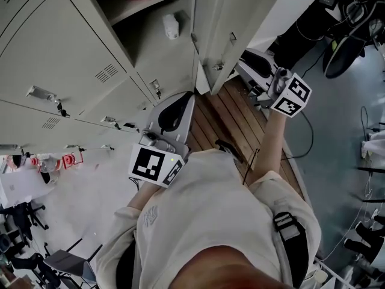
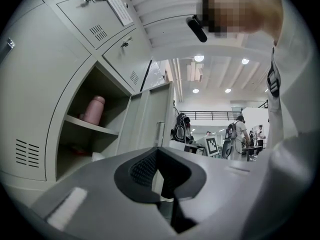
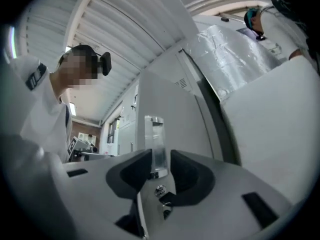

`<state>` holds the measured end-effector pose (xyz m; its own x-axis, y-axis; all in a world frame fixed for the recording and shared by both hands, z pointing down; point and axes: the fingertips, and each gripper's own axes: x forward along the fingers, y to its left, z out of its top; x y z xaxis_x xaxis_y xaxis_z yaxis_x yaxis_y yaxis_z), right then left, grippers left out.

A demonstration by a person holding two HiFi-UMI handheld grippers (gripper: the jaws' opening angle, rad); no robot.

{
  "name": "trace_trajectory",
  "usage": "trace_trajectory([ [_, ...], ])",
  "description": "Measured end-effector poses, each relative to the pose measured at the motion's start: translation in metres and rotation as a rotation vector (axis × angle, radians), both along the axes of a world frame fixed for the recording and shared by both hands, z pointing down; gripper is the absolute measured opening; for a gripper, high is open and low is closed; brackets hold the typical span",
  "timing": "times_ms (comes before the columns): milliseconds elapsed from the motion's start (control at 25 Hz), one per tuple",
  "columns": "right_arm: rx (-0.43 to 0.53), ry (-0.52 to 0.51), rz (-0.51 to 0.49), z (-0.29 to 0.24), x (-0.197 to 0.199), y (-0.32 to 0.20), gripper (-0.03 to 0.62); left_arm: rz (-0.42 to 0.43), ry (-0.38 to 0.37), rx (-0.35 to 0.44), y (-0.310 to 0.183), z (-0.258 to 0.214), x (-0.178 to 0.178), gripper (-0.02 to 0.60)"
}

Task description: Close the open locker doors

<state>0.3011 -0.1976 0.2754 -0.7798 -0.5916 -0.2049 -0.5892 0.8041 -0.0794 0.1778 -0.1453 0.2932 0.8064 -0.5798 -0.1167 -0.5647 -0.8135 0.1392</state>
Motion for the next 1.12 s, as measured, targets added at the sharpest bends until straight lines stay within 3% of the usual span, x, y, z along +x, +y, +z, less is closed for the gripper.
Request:
trace_trajectory([
  [320,0.010,-0.008,-0.207,-0.004,-0.077,-0.012,0.084,-0.079,0.009,0.004,-0.011,-0.003,-0.029,0.002],
  [560,0.023,0.017,-0.285,-0.006,-0.128,-0.028,0.084,-0.144,0.012,0.001,-0.019,-0.002,-0.056,0.002],
  [760,0.036,0.066,-0.299,-0.007,-0.163,-0.041,0.077,-0.185,0.018,0.008,-0.023,-0.005,-0.078,0.002],
  [1120,0.043,0.136,-0.218,-0.006,-0.197,-0.075,0.052,-0.241,0.024,0.020,-0.032,-0.009,-0.118,0.002],
])
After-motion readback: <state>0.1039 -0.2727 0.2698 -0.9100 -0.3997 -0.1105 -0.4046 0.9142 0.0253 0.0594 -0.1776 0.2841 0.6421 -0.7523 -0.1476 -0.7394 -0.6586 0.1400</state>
